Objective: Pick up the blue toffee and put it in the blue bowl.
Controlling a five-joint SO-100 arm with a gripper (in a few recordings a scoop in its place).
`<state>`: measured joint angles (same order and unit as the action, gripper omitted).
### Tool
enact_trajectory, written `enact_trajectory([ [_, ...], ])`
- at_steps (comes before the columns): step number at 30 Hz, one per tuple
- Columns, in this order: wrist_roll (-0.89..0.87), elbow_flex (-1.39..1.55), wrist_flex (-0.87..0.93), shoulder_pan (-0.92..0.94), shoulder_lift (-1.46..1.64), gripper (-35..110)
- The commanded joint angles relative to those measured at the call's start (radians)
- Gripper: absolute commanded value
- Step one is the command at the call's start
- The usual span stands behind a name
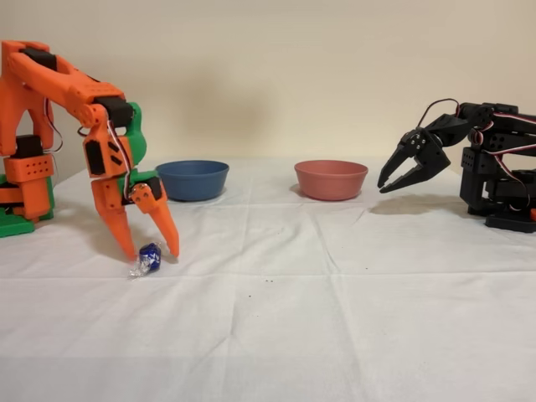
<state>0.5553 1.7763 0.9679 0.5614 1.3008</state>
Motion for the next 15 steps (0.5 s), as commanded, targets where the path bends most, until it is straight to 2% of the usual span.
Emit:
enact_trajectory([
  [1,0.015,-0.023,-0.008,0.018,0.031,37],
  [15,0.032,-0.067,-0.02,0.021,-0.031,34],
])
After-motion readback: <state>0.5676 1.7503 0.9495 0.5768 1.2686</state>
